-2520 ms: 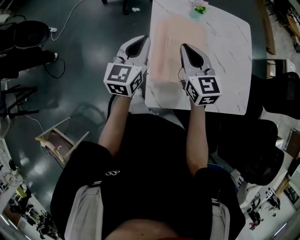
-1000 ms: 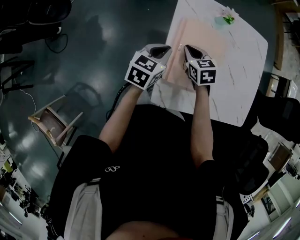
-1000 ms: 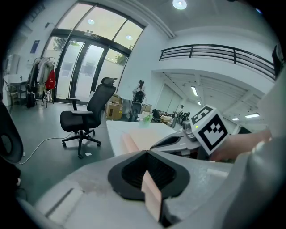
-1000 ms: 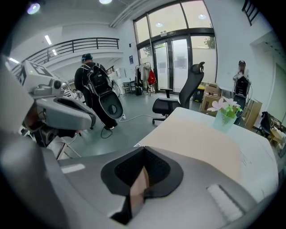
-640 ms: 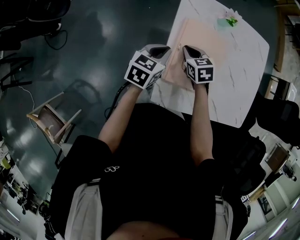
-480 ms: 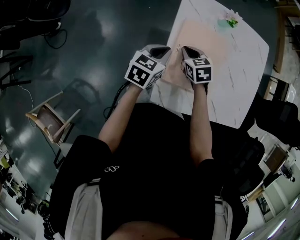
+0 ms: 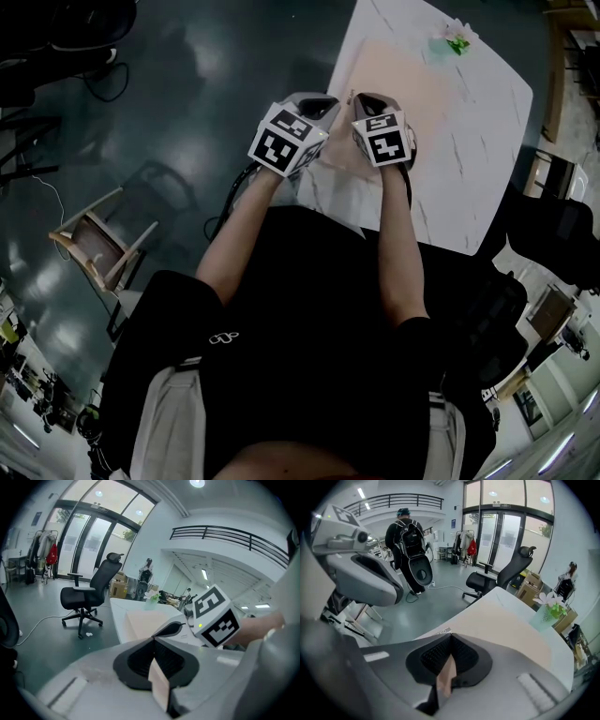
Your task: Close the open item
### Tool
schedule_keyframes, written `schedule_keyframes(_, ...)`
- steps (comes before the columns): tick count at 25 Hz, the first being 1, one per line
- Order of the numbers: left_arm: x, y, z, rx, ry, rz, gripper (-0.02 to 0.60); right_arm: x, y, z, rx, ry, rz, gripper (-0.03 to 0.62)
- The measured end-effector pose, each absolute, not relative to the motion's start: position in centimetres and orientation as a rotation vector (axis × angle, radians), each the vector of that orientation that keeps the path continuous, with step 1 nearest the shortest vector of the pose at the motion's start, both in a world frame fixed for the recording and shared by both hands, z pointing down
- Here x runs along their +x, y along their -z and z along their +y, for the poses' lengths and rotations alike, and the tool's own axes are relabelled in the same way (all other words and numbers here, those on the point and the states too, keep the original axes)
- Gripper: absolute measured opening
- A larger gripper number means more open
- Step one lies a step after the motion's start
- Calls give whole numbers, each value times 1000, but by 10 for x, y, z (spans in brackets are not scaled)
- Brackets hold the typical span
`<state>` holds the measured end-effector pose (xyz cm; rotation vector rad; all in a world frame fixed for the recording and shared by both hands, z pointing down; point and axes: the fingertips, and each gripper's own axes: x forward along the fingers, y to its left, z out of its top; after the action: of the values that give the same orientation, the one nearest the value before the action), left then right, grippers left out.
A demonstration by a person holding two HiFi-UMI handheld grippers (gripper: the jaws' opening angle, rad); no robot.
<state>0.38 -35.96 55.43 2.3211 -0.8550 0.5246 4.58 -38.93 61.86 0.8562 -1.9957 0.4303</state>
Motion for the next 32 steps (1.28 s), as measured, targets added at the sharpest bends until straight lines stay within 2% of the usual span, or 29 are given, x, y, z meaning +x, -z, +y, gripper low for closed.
schedule_keyframes(3, 5, -551, -362, 2330, -524, -853, -2, 46, -618, -390, 864, -413, -1997, -8)
schedule_keyframes(11, 3, -538, -366, 2362, -536, -867, -2, 55, -612, -388, 959, -648, -2076, -6)
schedule_keyframes(16, 5, -525, -370, 2409, -508, -880, -2, 58, -582, -395, 1103, -710, -2227, -8)
schedule_keyframes(23, 8, -492, -379, 2515, -446, -950, -2, 73, -516, -399, 1269, -679, -2439, -8)
schedule_keyframes(32, 11, -439, -389, 2661, -286, -1071, -2, 99, -438, -380, 1444, -474, -2580, -8)
